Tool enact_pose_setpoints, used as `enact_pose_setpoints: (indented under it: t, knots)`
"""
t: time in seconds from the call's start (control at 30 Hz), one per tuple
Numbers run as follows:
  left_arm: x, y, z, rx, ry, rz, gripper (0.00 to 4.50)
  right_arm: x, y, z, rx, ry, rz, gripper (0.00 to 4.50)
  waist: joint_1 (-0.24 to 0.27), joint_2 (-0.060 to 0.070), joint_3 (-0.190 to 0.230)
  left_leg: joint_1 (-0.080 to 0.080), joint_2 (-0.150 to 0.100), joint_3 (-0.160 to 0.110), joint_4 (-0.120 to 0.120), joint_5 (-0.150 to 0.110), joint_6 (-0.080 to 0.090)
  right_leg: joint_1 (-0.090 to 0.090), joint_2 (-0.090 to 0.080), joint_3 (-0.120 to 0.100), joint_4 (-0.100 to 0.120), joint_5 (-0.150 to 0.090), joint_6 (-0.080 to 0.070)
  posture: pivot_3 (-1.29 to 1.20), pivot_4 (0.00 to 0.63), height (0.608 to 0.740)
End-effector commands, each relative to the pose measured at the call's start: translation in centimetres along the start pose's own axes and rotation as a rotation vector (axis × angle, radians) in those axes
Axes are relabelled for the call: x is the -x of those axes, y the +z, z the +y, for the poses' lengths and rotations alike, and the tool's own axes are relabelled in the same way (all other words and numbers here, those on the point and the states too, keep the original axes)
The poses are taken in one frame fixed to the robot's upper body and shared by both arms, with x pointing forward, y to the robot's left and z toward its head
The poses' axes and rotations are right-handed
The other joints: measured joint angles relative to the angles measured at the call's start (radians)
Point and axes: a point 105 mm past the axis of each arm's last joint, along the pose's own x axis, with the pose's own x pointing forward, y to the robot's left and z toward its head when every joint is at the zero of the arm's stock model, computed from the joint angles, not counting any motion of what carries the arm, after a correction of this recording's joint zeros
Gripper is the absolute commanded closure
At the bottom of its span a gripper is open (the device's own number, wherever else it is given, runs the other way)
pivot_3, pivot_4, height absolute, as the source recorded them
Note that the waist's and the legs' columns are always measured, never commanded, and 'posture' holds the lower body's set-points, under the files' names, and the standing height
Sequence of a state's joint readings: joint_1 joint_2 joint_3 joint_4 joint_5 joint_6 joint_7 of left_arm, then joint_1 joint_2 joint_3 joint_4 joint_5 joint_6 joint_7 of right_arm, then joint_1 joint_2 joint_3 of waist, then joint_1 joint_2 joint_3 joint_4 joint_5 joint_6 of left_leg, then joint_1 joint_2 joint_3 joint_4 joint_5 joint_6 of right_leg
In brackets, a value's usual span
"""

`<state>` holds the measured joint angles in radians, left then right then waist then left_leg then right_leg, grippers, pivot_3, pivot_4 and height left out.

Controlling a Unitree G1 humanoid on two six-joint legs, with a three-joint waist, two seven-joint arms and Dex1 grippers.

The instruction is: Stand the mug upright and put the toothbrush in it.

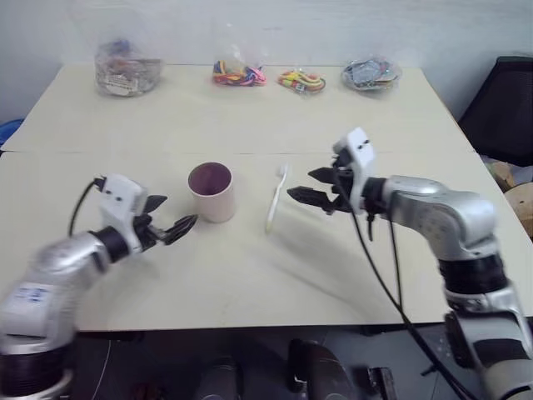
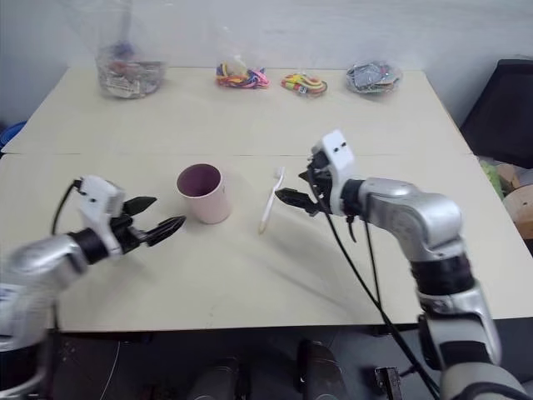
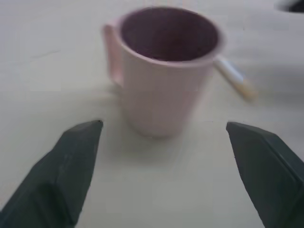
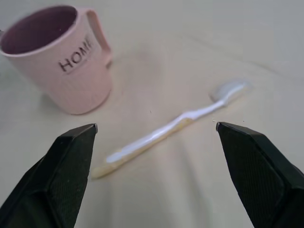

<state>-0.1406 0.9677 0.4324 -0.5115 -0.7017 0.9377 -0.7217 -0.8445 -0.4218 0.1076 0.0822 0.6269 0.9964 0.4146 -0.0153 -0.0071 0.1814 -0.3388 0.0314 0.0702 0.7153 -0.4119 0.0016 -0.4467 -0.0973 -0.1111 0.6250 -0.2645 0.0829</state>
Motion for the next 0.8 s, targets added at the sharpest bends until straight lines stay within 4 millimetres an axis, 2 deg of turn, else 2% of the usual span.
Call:
enact_pose_setpoints:
  t: [0.03,0.17,0.23,0.33,0.4,0.5,0.63,0.7,0.8]
  knots:
    - [3.1,2.8,-2.3,-0.097,-0.238,0.078,0.07,-3.0,1.0,-0.7,-0.104,-0.090,0.025,0.32,-0.013,0.004,0.002,0.000,-0.001,0.000,0.000,0.000,0.000,0.000,0.000,-0.001,0.000,0.000,0.000,0.00,0.150,0.740]
    - [4.3,4.5,-2.1,-0.147,-0.290,0.117,0.07,-5.5,1.4,-0.2,-0.206,-0.084,0.062,0.32,-0.013,0.013,0.006,-0.002,-0.003,-0.001,-0.002,0.000,0.000,0.000,0.000,-0.003,-0.002,-0.001,-0.001,0.00,0.150,0.740]
    - [4.4,4.9,-1.6,-0.176,-0.275,0.123,0.07,-6.3,1.5,-0.1,-0.246,-0.089,0.079,0.32,-0.017,0.013,0.006,-0.005,-0.004,0.001,-0.002,0.000,-0.001,0.000,0.001,-0.006,-0.003,-0.001,-0.001,0.00,0.150,0.740]
    - [4.1,5.5,-1.2,-0.205,-0.258,0.100,0.07,-6.9,1.2,-0.3,-0.216,-0.122,0.106,0.32,-0.022,0.014,0.007,-0.005,-0.004,0.001,-0.002,0.001,-0.001,0.000,0.002,-0.006,-0.003,-0.001,-0.001,0.00,0.150,0.740]
    - [3.9,5.8,-1.3,-0.212,-0.262,0.080,0.07,-6.8,1.5,-1.0,-0.178,-0.173,0.092,0.32,-0.025,0.014,0.007,-0.006,-0.003,0.001,-0.002,0.001,-0.002,0.000,0.002,-0.006,-0.003,-0.001,-0.001,0.00,0.150,0.740]
    - [3.7,6.0,-1.3,-0.201,-0.262,0.061,0.07,-6.3,2.9,-0.9,-0.117,-0.172,0.044,0.32,-0.030,0.014,0.007,-0.006,-0.003,0.001,-0.002,0.001,-0.002,0.000,0.002,-0.005,-0.003,-0.001,-0.001,0.00,0.150,0.740]
    - [3.3,5.5,-1.4,-0.197,-0.265,0.068,0.07,-4.9,5.3,0.7,-0.084,-0.108,-0.044,0.32,-0.040,0.014,0.007,-0.007,-0.002,0.000,-0.002,0.001,-0.003,-0.001,0.002,-0.006,-0.003,-0.001,-0.001,0.00,0.150,0.740]
    - [3.1,5.3,-1.5,-0.198,-0.274,0.068,0.07,-4.1,5.1,0.2,-0.085,-0.148,-0.046,0.32,-0.041,0.014,0.007,-0.007,-0.002,-0.002,-0.002,0.001,-0.003,-0.002,0.002,-0.005,-0.003,-0.001,-0.001,0.00,0.150,0.740]
    - [2.9,5.5,-1.6,-0.200,-0.291,0.057,0.07,-3.9,3.5,-0.8,-0.089,-0.199,0.004,0.32,-0.040,0.014,0.007,-0.007,-0.002,-0.001,-0.002,0.001,-0.003,-0.002,0.002,-0.005,-0.003,-0.001,-0.001,0.00,0.150,0.740]
